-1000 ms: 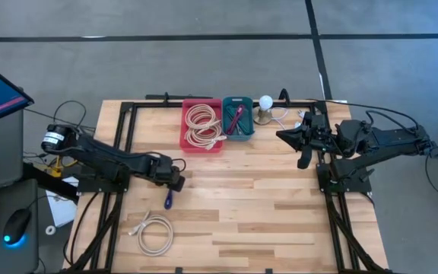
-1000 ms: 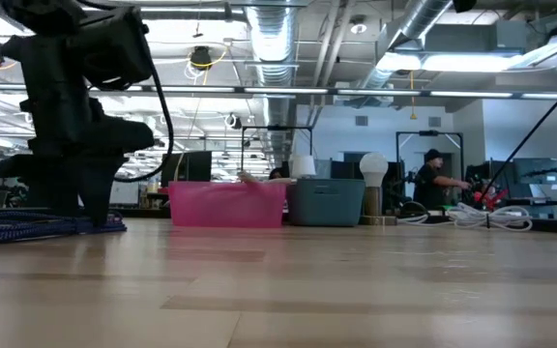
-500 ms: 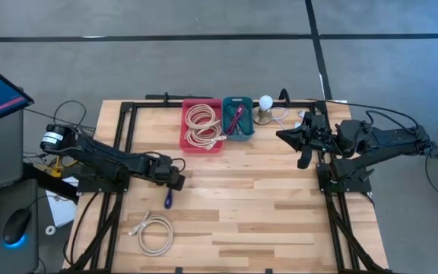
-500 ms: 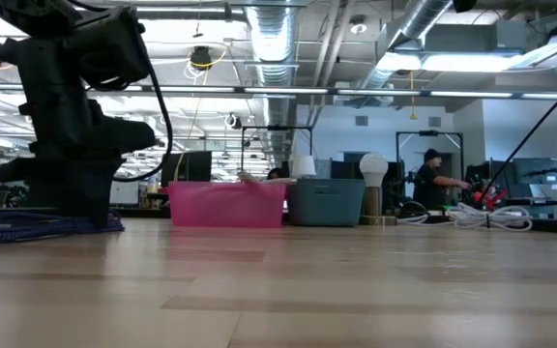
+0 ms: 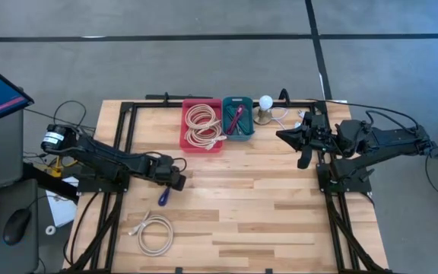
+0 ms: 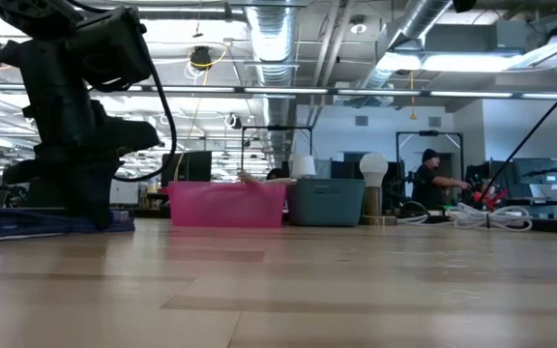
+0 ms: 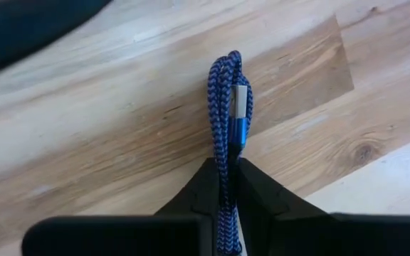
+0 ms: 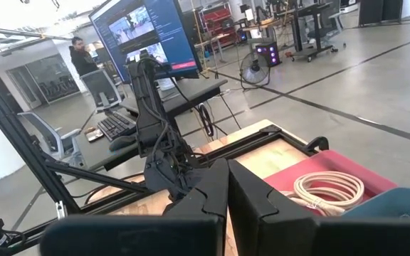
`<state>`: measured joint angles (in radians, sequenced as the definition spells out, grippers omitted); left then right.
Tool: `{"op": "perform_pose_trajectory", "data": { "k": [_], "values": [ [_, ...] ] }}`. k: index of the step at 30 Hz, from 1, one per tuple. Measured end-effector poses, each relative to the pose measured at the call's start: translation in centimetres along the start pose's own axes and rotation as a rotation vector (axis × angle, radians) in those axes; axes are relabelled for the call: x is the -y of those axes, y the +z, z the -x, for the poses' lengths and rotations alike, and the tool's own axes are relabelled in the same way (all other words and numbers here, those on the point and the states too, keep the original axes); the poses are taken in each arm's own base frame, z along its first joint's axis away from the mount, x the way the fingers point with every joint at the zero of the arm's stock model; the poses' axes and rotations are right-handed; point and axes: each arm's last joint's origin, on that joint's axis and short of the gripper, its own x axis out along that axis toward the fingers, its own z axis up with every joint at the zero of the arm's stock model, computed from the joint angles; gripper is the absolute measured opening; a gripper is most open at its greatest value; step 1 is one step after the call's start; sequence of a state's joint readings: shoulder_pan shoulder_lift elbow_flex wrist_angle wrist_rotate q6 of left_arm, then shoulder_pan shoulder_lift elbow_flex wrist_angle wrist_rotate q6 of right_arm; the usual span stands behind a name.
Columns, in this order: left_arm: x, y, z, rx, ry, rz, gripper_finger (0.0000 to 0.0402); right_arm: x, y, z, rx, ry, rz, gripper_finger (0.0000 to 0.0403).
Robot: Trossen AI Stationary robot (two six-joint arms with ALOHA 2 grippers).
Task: Pick & Place USB Port
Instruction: Put the purple charger cable into the blue bin
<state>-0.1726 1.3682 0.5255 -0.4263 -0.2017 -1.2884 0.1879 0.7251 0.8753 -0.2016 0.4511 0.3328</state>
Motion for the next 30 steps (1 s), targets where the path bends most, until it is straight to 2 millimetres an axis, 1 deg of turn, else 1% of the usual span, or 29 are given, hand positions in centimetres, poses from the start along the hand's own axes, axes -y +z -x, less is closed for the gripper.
{"op": "perform_pose_trajectory", "data": {
  "k": [5,10,14,19,23,26,30],
  "values": [
    [0.1,0.0,0.4,-0.019,-0.038,-0.052,0.0027,0.0,0.0,0.0,0.0,0.0,0.0,0.0],
    [0.4,0.5,2.5,0.015,-0.167,-0.032,0.0027,0.0,0.0,0.0,0.0,0.0,0.0,0.0],
    [0.7,1.2,5.0,0.1,-0.335,-0.017,0.0027,0.0,0.0,0.0,0.002,-0.005,0.002,0.0],
    [0.9,2.2,8.3,0.248,-0.534,-0.01,0.0027,0.1,0.0,0.0,0.015,-0.043,0.002,0.0],
    [1.5,3.5,11.2,0.375,-0.594,-0.044,0.0027,0.2,0.1,0.0,0.018,-0.05,0.002,0.0],
    [2.4,5.0,13.3,0.461,-0.613,-0.096,0.0027,0.1,0.1,0.0,0.02,-0.049,0.0,0.0],
    [3.3,7.1,14.9,0.564,-0.583,-0.168,0.0027,0.1,0.1,0.0,0.024,-0.047,-0.002,0.0]
  ]
}}
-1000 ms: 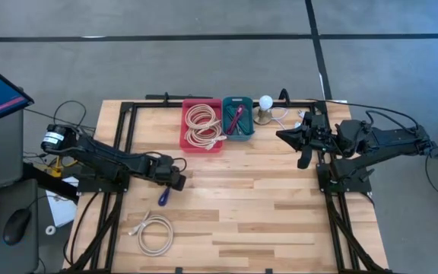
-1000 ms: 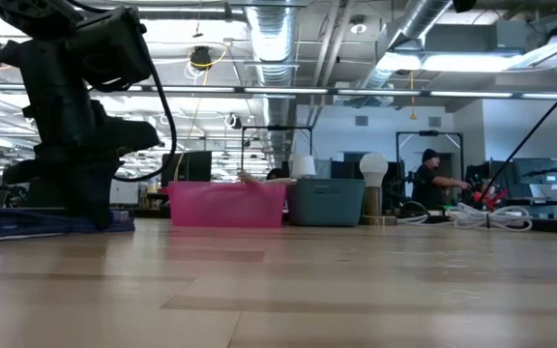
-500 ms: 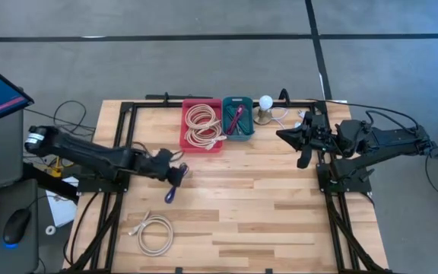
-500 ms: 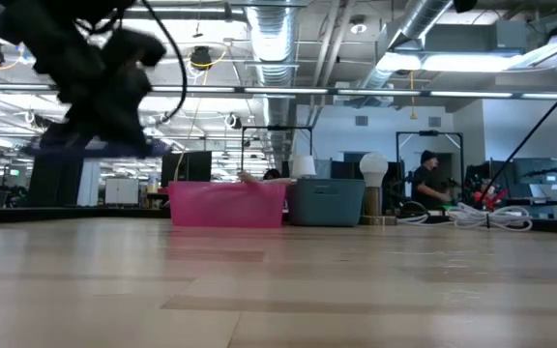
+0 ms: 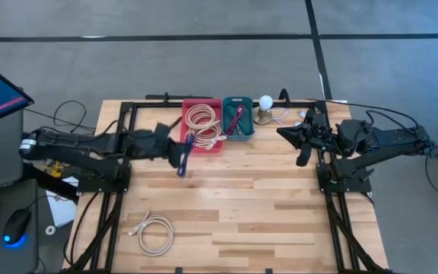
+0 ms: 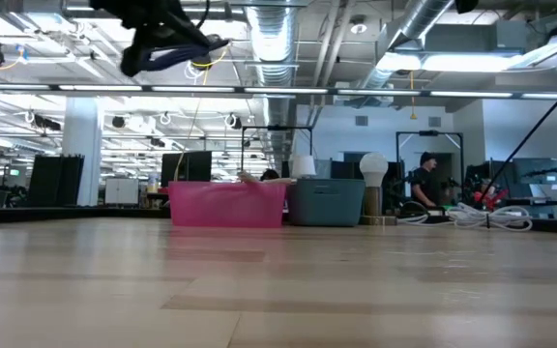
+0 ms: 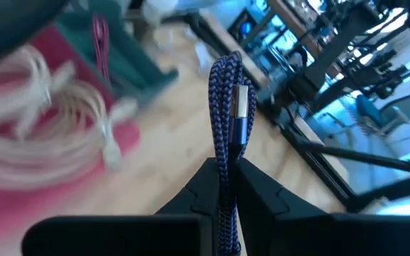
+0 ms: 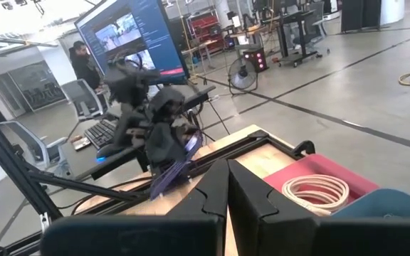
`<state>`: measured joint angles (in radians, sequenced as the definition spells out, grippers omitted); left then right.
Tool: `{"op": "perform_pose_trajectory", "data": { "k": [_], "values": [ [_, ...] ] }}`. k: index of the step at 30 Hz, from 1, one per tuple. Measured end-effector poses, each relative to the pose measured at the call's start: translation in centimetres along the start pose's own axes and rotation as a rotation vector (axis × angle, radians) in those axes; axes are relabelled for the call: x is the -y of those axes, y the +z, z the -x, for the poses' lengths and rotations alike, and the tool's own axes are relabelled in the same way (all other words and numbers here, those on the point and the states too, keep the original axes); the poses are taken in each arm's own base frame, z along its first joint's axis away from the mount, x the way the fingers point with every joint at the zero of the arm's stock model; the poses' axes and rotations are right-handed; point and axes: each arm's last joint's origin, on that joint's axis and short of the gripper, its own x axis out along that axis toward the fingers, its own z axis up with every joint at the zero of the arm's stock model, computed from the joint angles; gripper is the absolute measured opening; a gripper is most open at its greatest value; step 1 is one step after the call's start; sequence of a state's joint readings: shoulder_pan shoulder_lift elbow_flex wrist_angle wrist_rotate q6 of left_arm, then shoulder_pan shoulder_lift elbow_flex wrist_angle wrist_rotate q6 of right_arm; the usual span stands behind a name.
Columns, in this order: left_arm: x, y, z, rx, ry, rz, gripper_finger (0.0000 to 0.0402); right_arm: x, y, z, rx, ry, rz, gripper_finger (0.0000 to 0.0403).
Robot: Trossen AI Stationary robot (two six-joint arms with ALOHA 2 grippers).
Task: Pick & Place USB Port
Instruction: Put the purple charger cable into the blue bin
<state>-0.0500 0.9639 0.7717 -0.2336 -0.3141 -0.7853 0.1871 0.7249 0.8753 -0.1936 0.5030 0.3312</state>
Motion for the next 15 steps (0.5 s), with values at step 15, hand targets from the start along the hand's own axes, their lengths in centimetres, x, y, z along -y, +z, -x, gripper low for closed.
{"op": "perform_pose_trajectory", "data": {
  "k": [15],
  "values": [
    [-2.7,4.3,-5.2,0.029,-0.037,-0.047,0.0027,0.0,0.0,0.0,0.0,0.0,-0.002,0.0]
  ]
}}
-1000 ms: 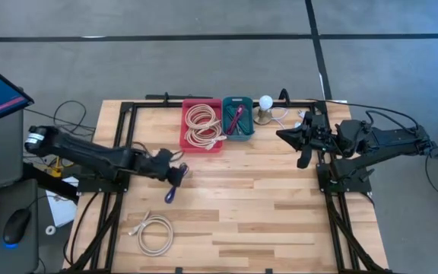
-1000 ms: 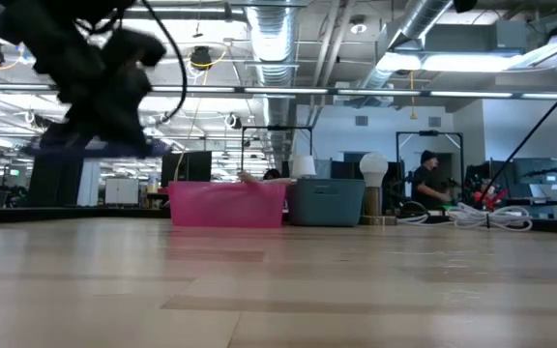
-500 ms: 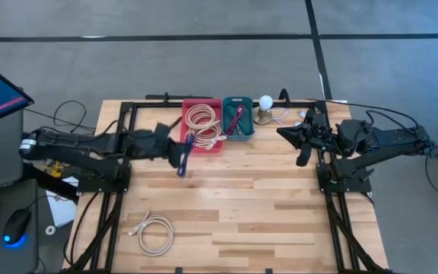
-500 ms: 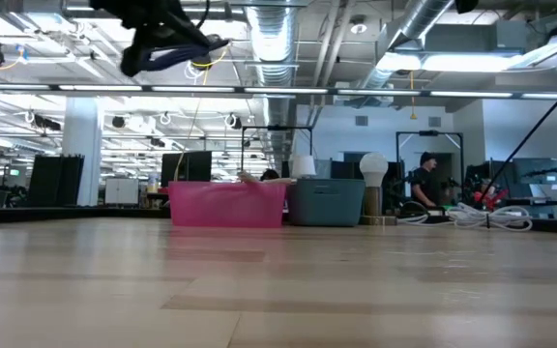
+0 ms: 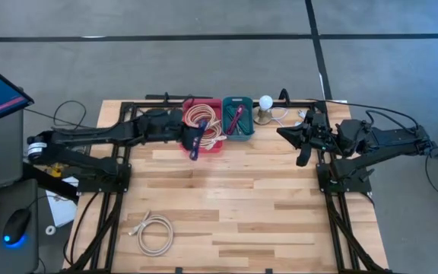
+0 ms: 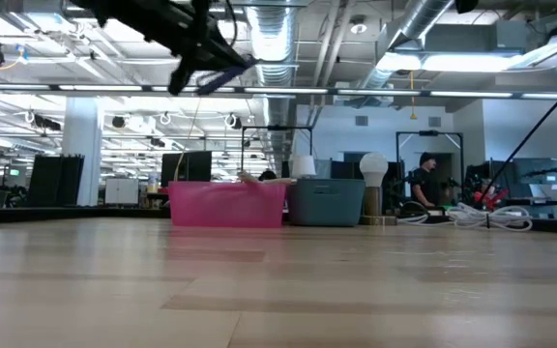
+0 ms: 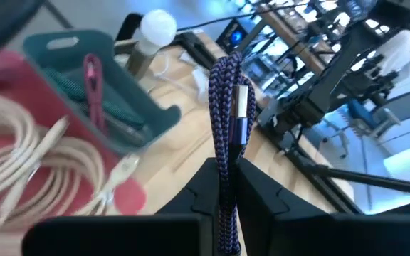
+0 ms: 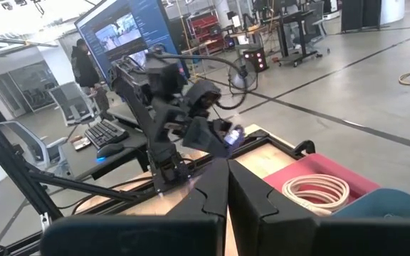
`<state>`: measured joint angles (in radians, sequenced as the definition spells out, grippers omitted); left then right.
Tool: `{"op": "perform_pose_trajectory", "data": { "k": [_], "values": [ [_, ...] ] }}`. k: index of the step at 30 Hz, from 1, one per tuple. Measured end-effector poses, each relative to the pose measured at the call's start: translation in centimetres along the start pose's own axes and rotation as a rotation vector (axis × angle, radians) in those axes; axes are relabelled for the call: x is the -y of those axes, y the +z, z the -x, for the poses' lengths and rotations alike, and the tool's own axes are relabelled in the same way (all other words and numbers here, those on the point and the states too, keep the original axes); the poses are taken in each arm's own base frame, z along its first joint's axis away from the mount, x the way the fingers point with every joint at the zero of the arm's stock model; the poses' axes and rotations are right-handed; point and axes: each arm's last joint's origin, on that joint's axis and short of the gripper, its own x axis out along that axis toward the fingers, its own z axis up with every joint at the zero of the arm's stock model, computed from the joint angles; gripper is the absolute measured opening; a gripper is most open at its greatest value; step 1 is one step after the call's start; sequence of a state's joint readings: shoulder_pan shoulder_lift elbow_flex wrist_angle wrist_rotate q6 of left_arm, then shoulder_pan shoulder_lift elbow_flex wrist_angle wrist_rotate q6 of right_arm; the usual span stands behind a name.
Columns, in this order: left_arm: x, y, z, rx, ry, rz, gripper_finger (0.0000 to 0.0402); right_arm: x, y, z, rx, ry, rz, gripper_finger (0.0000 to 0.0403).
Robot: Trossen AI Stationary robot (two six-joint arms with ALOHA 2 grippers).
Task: Pick & Place USB Port
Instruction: Put the purple charger cable into the blue bin
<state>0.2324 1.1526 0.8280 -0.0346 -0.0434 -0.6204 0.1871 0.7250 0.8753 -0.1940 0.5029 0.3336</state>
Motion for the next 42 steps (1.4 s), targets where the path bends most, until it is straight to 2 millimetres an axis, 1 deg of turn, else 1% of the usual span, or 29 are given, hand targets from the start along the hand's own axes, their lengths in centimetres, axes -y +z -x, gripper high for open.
{"op": "perform_pose_trajectory", "data": {
  "k": [5,10,19,22,28,33,40,42],
  "values": [
    [-1.3,0.5,-3.1,0.035,-0.06,0.006,0.0027,0.0,0.0,0.0,0.0,0.0,0.0,0.0],
    [-2.6,1.0,-5.5,0.067,-0.075,0.026,0.0026,0.0,0.0,0.0,-0.001,0.001,0.0,0.0],
    [-2.9,4.3,-9.7,0.092,-0.104,-0.023,0.0026,0.0,0.0,0.0,0.0,0.001,-0.008,0.0],
    [-3.8,5.1,-11.1,0.085,-0.102,-0.018,0.0026,0.0,0.0,0.0,-0.001,0.001,-0.016,0.0],
    [-5.5,5.3,-13.7,0.059,-0.066,0.001,0.0026,0.0,0.0,0.0,-0.001,0.001,-0.016,0.0],
    [-6.1,5.1,-15.6,0.042,-0.053,0.005,0.0026,0.0,0.0,0.0,-0.001,0.001,-0.016,0.0],
    [-6.9,5.0,-18.9,0.037,-0.03,0.007,0.0026,0.0,0.0,0.0,-0.001,0.0,-0.016,0.0],
    [-7.1,5.0,-19.6,0.036,-0.027,0.008,0.0026,0.0,0.0,0.0,-0.001,0.001,-0.016,0.0]
  ]
}}
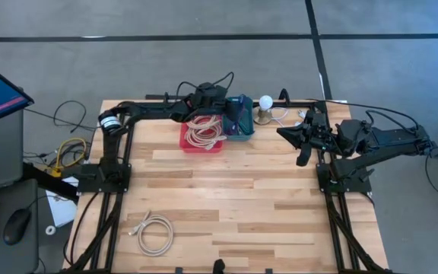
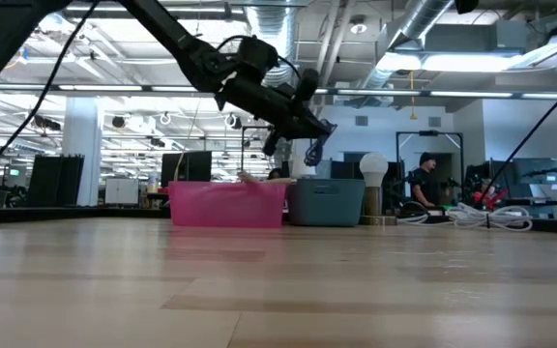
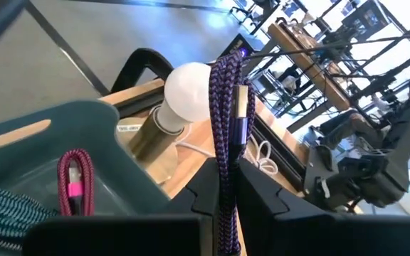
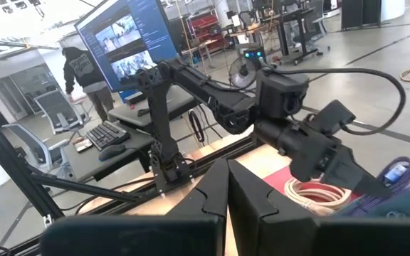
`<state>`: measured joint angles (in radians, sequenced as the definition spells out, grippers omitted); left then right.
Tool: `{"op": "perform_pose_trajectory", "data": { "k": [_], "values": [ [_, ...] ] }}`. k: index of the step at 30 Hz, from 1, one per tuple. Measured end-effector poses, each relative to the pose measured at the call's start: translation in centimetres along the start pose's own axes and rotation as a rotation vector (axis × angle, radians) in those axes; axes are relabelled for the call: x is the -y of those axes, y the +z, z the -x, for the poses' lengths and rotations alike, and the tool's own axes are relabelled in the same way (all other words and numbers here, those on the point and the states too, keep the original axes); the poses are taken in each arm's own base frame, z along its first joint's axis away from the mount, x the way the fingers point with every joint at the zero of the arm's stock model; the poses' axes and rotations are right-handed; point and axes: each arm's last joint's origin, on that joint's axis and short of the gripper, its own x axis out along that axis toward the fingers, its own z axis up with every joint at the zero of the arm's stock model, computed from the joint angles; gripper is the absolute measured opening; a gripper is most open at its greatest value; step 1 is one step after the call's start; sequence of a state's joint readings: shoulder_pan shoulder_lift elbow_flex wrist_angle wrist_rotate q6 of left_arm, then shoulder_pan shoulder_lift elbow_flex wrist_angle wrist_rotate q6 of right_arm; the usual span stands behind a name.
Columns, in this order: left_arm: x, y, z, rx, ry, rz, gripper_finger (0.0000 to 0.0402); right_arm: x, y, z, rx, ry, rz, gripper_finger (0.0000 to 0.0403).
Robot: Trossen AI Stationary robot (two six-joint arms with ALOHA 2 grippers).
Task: Pick & Place USB Port
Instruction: Put the purple charger cable into the blue bin
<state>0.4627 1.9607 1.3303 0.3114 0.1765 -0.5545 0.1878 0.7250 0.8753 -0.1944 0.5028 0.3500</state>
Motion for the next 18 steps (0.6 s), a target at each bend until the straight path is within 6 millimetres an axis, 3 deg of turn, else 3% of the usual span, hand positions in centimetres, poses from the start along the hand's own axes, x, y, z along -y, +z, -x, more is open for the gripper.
{"op": "perform_pose_trajectory", "data": {
  "k": [11,18],
  "values": [
    [-1.9,0.7,-0.5,0.064,0.142,-0.136,0.0026,0.0,0.0,0.0,0.0,0.0,-0.003,0.0],
    [-3.1,0.4,-0.8,0.046,0.172,-0.133,0.0026,0.0,0.0,0.0,0.0,0.0,-0.003,0.0]
  ]
}}
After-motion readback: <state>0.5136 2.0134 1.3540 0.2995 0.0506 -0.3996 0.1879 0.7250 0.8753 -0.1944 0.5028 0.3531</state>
